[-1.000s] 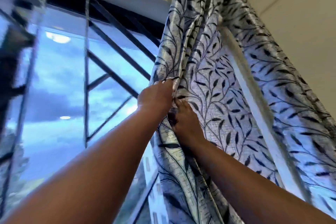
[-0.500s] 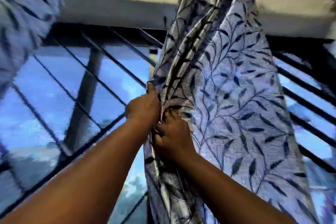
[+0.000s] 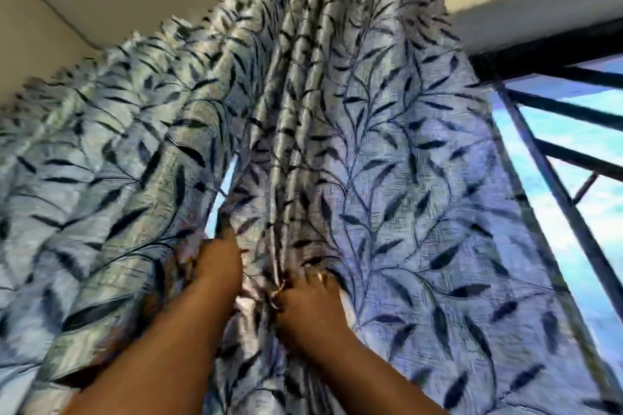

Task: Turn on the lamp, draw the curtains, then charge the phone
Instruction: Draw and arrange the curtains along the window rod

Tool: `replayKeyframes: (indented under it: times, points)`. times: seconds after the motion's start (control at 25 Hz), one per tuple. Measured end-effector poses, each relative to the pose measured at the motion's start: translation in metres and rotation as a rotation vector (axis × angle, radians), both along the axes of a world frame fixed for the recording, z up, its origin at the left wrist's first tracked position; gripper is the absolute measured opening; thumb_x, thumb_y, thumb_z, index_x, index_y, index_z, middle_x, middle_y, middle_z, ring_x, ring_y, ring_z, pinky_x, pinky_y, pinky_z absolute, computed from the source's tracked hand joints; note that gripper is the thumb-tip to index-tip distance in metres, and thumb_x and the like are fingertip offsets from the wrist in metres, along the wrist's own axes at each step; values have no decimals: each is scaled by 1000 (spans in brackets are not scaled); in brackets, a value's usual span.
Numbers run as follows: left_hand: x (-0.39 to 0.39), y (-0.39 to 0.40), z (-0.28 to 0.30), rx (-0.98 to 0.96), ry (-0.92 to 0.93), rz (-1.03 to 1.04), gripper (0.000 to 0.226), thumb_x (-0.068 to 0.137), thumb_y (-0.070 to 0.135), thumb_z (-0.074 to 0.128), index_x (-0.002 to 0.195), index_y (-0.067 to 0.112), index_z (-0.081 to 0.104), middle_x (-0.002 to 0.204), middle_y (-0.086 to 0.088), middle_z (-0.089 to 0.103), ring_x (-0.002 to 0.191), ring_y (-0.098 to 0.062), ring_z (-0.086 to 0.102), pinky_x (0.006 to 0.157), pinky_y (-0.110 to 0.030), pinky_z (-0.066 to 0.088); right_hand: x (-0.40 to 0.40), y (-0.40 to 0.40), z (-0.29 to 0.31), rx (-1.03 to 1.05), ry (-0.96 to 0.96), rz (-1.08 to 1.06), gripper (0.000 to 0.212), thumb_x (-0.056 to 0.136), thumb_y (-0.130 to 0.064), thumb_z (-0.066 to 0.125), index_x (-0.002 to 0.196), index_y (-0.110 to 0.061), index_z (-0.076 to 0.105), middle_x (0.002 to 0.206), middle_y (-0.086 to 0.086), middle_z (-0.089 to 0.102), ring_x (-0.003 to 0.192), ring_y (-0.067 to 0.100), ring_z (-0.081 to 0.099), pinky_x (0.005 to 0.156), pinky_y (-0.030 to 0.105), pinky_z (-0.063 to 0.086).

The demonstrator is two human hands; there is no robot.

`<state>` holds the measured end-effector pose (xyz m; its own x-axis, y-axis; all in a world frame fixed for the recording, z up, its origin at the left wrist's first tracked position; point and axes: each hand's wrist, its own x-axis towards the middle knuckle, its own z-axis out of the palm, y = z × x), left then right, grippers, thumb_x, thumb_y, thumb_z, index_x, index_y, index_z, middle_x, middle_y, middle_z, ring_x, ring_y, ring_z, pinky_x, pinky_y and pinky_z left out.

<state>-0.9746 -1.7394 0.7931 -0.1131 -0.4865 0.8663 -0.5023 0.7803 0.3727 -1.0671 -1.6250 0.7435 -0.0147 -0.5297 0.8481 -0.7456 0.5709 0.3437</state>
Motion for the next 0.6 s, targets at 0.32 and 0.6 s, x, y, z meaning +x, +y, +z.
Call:
replayKeyframes:
  times: [0.32, 0.6]
  points:
    - [-18, 88, 32, -102, 271, 23, 57, 97, 11, 33, 150, 4, 13, 143, -29, 32, 122, -44, 45, 93, -48, 43, 42, 121, 46, 229, -619, -53, 73, 63, -83, 53, 98, -20, 65, 99, 4, 68, 92, 24, 64, 87, 36, 50]
    - [11, 173, 77, -761, 833, -717, 56, 91, 48, 34, 121, 6, 57, 118, -16, 60, 112, -31, 55, 97, -44, 42, 43, 245, 135, -936, 177, -205, 90, 73, -70, 52, 143, -19, 26, 152, 18, 20, 138, 43, 18, 103, 58, 25]
